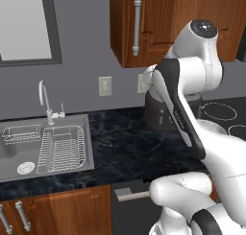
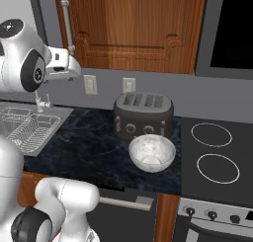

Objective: Open the cabinet and move the ladle to the pot. Then close the cabinet.

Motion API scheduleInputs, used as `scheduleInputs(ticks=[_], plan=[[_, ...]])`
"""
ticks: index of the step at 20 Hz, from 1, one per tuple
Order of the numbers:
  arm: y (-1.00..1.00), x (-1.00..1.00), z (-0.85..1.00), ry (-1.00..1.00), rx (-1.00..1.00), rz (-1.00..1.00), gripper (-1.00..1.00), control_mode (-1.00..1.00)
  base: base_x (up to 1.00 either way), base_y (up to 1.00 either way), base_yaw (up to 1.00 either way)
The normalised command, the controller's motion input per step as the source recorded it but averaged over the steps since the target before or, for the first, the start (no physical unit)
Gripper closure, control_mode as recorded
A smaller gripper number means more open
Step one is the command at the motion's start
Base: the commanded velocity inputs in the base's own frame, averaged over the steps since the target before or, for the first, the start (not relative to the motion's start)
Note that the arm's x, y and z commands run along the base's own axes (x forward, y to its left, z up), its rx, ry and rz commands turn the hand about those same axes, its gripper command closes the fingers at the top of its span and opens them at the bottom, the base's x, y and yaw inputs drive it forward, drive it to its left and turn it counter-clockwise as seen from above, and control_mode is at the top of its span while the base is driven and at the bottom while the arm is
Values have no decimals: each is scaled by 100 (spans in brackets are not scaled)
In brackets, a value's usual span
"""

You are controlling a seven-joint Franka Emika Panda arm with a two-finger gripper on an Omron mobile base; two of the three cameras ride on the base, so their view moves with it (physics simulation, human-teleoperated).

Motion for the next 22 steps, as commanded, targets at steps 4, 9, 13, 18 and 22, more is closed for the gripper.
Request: scheduleInputs(ticks=[4, 9, 13, 18, 22], plan=[[0, 0, 41, -4, -1, 5, -100, -100, 0, 0, 0], [9, 6, 31, -2, -2, 1, -100, -100, 0, 0, 0], [14, 16, 22, -1, -1, 0, -100, -100, 0, 0, 0], [17, 28, 22, 3, 0, 2, -100, -100, 0, 0, 0], [12, 24, 24, 1, 0, 4, -100, -100, 0, 0, 0]])
